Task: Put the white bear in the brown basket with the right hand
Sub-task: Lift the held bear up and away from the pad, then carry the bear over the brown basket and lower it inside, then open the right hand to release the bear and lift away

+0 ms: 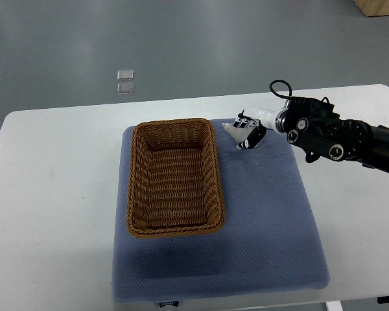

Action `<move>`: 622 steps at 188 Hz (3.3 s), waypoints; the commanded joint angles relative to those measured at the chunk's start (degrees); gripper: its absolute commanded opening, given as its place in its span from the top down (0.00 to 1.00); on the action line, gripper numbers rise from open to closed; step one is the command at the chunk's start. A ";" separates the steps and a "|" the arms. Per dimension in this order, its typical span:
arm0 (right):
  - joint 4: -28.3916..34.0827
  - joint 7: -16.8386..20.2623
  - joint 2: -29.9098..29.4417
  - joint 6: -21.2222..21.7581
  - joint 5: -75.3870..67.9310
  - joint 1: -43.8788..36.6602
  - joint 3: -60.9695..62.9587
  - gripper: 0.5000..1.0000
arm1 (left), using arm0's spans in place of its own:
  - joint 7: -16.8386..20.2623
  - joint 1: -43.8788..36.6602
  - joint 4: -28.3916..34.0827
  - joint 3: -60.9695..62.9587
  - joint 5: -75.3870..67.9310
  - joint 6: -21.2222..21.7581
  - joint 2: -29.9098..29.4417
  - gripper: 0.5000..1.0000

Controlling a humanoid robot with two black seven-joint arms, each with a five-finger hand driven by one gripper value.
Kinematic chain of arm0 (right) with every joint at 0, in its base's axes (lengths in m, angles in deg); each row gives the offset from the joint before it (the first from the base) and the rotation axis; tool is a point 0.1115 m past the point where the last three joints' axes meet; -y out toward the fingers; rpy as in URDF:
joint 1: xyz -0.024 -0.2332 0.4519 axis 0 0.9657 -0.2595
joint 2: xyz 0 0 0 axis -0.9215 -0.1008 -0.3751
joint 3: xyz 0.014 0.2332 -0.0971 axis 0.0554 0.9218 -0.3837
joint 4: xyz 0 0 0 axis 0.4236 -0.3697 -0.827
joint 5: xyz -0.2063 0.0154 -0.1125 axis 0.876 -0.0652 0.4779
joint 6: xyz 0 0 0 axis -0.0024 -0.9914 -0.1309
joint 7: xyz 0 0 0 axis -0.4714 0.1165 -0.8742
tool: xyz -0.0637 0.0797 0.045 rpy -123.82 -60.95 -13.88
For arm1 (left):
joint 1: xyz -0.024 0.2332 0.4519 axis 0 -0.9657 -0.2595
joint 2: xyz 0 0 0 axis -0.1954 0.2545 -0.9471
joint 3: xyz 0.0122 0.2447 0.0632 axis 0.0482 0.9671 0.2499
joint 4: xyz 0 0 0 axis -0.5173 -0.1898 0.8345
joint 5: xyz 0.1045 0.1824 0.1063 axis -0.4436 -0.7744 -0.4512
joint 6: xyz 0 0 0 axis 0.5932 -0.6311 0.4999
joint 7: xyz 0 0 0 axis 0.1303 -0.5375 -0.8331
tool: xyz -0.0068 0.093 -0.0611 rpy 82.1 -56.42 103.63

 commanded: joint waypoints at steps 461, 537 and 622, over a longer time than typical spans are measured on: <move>7.03 1.38 -11.34 6.30 -7.92 -10.59 -7.92 0.85 | -0.09 0.00 0.00 0.00 0.03 0.00 0.00 0.00; 7.03 1.29 -11.34 5.59 -8.01 -10.07 -7.21 0.34 | -0.09 0.00 0.09 0.00 0.03 0.00 0.00 0.00; 7.03 0.85 -11.34 5.42 -9.07 -14.37 7.10 0.28 | -0.09 0.00 0.09 0.00 0.03 0.00 0.00 0.00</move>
